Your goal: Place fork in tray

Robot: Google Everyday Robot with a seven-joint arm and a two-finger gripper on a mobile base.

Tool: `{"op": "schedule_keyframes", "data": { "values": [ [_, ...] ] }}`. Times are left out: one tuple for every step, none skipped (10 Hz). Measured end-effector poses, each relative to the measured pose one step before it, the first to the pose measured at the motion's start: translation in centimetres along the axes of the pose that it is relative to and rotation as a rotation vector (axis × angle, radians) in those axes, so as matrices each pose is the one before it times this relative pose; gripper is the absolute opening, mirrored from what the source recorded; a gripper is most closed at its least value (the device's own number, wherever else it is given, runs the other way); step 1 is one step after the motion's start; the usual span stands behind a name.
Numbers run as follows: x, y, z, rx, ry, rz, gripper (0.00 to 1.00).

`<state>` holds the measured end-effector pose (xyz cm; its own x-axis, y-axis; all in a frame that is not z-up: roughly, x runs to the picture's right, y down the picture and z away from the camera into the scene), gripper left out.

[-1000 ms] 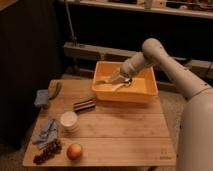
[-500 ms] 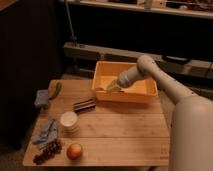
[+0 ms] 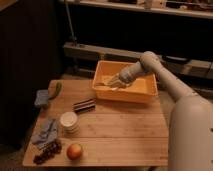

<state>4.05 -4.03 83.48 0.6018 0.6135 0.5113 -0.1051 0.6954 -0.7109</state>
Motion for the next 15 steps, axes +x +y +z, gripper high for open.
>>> {"op": "schedule_keyframes", "data": {
  "values": [
    [-0.77,-0.453,-0.476,0.00848,-0.01005,0.00201,0.0],
    [-0.249,-0.33,-0.164,0.00617,-0.0035,0.00245,0.0],
    [-0.089,-0.188,0.091,0.00785,-0.0004,-0.00033,0.0],
    [-0.056,-0.21,0.172,0.01101,0.00153,-0.00142,0.0],
    [0.341,-0.14,0.507,0.00768,0.00449,0.00052,0.0],
    [0.521,-0.175,0.384,0.00832,0.00437,-0.00033,0.0],
    [0.681,-0.267,0.373,0.00979,0.00629,-0.00016,0.0],
    [-0.009,-0.213,0.013,0.00593,0.0018,-0.00213,0.0],
    [-0.006,-0.171,-0.052,0.00531,0.00219,-0.00152,0.0],
    [0.037,-0.309,-0.406,0.0124,0.00211,-0.00084,0.0],
    [0.177,-0.197,-0.371,0.00772,-0.00046,0.00261,0.0],
    [0.115,-0.014,-0.135,0.00169,-0.00011,0.00188,0.0],
    [-0.058,0.022,0.089,-0.00138,0.00003,-0.00079,0.0],
    [-0.119,0.031,0.173,-0.00241,0.00005,-0.00151,0.0],
    [-0.006,-0.013,-0.048,0.00072,-0.00018,0.00097,0.0]
  ]
}}
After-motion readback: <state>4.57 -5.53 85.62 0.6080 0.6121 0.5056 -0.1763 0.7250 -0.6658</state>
